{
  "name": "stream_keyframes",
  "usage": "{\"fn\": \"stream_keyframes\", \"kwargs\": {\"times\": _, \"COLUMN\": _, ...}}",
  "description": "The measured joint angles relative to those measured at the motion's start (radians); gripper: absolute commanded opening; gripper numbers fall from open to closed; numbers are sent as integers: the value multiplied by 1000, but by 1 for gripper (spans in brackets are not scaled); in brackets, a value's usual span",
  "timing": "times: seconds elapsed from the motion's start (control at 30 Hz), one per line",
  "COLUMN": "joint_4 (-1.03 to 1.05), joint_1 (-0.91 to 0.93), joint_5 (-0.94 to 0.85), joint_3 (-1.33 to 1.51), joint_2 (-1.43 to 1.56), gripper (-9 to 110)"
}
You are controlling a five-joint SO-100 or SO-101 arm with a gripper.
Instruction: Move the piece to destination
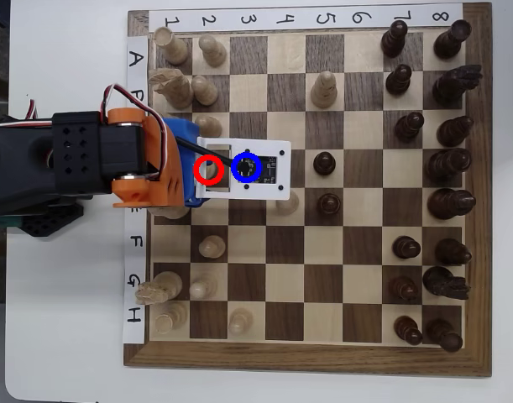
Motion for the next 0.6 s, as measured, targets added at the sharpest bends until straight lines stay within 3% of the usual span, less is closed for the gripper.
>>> {"fn": "stream_keyframes", "kwargs": {"times": 0.6, "joint_4": 43, "joint_1": -31, "joint_5": 0, "joint_3": -89, "joint_2": -38, "gripper": 16}}
